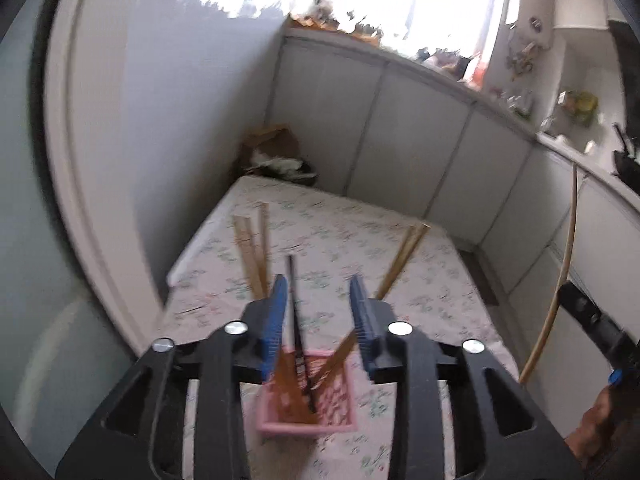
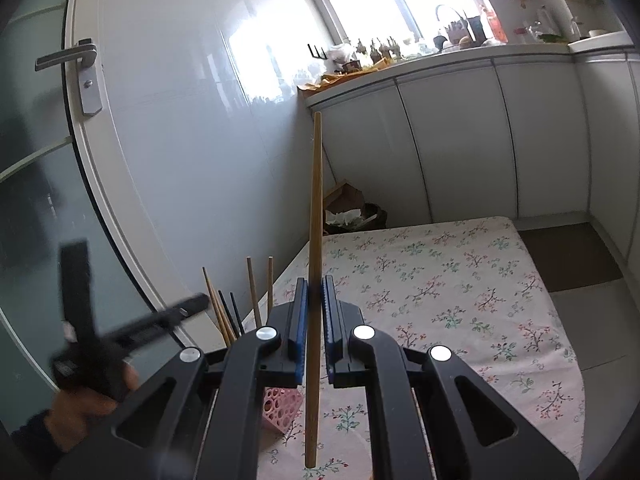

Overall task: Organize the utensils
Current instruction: 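Lower both chopsticks into the pink holder and open both tools, then move both tools back to the last two wooden chopsticks on the table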

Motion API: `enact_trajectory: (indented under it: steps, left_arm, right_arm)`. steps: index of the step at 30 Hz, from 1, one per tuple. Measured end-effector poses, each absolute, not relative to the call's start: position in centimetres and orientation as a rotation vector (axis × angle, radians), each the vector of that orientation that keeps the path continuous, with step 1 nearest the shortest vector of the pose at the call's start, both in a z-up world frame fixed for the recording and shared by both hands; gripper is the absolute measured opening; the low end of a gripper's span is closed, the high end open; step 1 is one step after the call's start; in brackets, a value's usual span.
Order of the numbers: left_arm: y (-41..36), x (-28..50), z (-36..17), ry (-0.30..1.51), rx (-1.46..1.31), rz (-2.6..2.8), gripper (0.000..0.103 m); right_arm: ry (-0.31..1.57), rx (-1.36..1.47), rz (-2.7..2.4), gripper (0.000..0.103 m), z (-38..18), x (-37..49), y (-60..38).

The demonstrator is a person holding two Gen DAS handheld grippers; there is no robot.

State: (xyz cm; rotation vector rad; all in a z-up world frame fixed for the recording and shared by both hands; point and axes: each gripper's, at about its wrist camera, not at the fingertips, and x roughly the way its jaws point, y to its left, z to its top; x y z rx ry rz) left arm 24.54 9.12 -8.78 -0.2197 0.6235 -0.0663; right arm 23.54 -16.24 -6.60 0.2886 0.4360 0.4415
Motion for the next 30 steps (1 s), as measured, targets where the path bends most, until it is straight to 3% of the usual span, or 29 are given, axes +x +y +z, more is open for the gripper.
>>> enact_trajectory:
  steps: [6,15,30]
  left_arm:
    - [11.5,26.2,-9.3,0.794,-0.315,-0.064,0.037]
    - [13.6,27.1,-9.9,0.838,-0.349,-0.033,0.037]
    - [14.0,26.8,-10.0,0.845,-0.344,-0.036,0.037]
  right_arm:
    - [0.463,0.338,0.434,0.007,-8.2,25.2,-13.9]
    - [0.35,0.398,0.427,0.007,-6.8,26.4,-8.9]
    - [0.373,0.19,0.365,0.008,-11.2,27.0,-3.7]
